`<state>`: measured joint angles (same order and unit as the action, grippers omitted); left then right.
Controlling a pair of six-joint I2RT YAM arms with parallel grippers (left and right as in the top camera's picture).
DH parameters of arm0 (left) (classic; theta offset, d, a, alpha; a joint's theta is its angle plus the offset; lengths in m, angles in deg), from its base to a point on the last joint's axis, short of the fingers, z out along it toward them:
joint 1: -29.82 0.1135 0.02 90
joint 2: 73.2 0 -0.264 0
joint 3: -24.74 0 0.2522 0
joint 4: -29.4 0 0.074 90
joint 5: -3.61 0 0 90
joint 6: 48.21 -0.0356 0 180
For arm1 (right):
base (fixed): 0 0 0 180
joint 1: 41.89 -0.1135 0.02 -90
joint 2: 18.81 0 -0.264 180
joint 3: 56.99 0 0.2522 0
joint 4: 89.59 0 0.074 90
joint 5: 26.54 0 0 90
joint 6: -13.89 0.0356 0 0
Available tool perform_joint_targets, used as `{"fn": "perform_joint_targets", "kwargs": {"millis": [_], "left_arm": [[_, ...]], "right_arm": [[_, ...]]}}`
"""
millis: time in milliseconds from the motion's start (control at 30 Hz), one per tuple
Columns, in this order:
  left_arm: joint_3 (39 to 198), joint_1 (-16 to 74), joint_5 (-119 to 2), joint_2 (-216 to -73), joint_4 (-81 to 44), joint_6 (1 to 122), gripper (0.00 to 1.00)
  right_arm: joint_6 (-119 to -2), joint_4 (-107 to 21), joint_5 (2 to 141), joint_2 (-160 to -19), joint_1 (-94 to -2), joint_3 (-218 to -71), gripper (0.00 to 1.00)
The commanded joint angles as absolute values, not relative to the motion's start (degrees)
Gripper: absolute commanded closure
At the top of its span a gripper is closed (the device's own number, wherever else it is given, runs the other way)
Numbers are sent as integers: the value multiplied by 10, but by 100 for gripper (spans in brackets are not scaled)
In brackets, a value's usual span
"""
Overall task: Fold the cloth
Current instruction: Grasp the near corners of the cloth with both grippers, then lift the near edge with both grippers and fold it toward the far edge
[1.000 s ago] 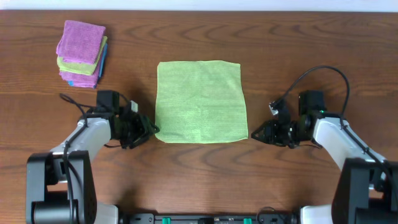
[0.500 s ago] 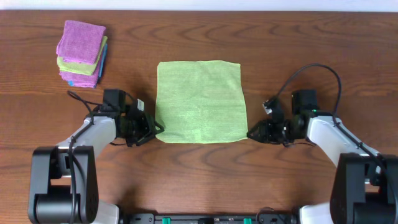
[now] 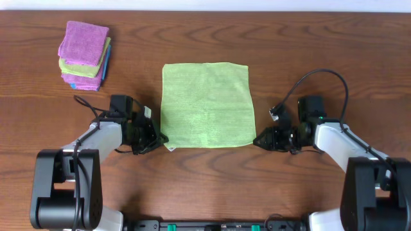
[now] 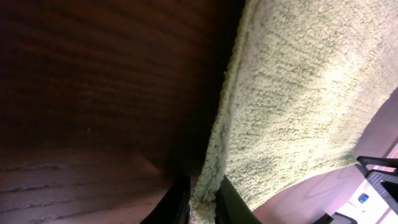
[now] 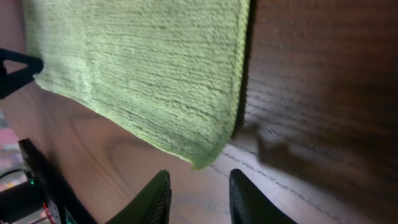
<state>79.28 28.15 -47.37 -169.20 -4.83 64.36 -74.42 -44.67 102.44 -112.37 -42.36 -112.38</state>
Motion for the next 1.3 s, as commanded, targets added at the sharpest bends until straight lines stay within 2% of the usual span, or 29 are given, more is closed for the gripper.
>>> {"fn": "perform_joint_targets", "kwargs": {"millis": [0, 367, 667, 700, 800, 833, 1267], "left_arm": [[783, 279, -488, -1704, -52, 648, 87], [783, 279, -488, -1704, -53, 651, 88], [783, 279, -489, -1704, -53, 651, 89], [783, 279, -488, -1704, -53, 651, 89], [783, 279, -488, -1704, -53, 652, 94], [783, 279, -488, -1704, -53, 652, 94], [783, 279, -488, -1670, -166, 640, 94]], "right_arm": [[-722, -461, 1027, -1139, -427, -1117, 67], [-655, -526, 1027, -1189, -470, -1117, 64], [-643, -531, 1027, -1189, -477, -1117, 76], [-643, -530, 1027, -1189, -477, -1117, 79], [-641, -524, 1027, -1189, -477, -1117, 96], [-640, -521, 1028, -1189, -477, -1117, 98], [-673, -391, 1028, -1138, -477, -1117, 98]]}}
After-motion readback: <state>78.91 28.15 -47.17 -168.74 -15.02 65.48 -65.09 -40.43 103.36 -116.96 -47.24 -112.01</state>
